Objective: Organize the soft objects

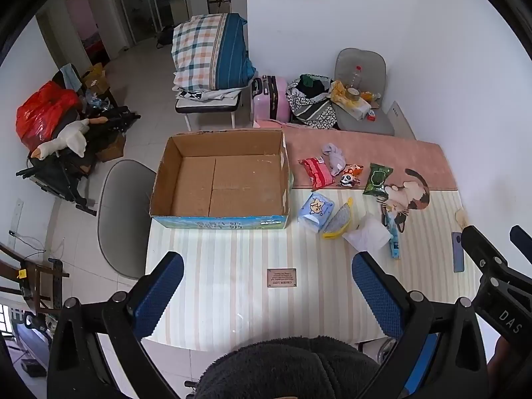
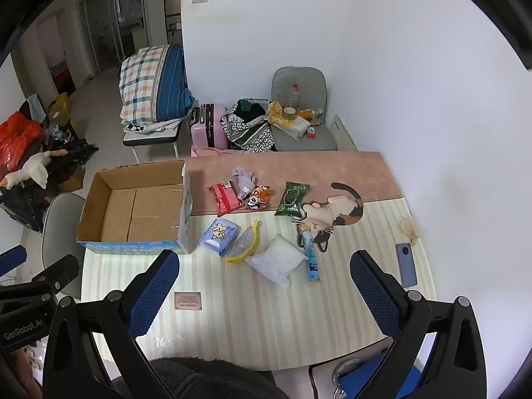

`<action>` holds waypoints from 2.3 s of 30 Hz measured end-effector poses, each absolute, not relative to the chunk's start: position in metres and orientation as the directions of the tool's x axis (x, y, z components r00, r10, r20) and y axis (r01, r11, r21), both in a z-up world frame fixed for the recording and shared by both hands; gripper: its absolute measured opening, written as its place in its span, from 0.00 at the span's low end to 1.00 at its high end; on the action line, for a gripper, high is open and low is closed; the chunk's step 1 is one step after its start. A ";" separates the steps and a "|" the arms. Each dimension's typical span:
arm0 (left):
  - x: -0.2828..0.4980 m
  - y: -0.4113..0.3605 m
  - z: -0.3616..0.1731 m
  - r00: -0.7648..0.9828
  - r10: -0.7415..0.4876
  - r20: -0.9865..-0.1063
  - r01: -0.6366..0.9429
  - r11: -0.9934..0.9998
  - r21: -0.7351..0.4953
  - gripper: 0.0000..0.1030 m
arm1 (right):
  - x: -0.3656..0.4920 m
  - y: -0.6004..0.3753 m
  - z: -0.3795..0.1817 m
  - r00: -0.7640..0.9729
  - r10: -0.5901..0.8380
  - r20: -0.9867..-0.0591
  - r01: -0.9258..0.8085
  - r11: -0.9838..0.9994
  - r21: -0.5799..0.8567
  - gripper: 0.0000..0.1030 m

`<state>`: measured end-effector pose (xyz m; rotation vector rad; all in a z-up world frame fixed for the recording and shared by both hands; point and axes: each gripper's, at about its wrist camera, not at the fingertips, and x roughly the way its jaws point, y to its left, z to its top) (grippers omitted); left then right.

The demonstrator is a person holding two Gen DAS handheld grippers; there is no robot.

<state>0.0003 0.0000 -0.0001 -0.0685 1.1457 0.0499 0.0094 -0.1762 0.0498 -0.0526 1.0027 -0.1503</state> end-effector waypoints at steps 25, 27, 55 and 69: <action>0.002 -0.009 -0.002 0.436 -0.021 -0.900 -0.054 0.997 -0.049 1.00 | 0.005 -0.184 0.055 0.551 -0.147 -0.822 0.104 0.989 -0.108 1.00; 0.001 -0.008 0.000 0.440 -0.020 -0.898 -0.054 0.997 -0.049 1.00 | 0.004 -0.184 0.057 0.552 -0.144 -0.821 0.102 0.989 -0.105 1.00; 0.000 -0.010 0.020 0.458 -0.012 -0.889 -0.057 0.997 -0.043 1.00 | -0.008 -0.191 0.070 0.584 -0.141 -0.799 0.103 0.990 -0.099 1.00; -0.005 -0.008 0.020 0.464 -0.010 -0.886 -0.057 0.998 -0.041 1.00 | -0.017 -0.191 0.075 0.596 -0.134 -0.792 0.097 0.991 -0.095 1.00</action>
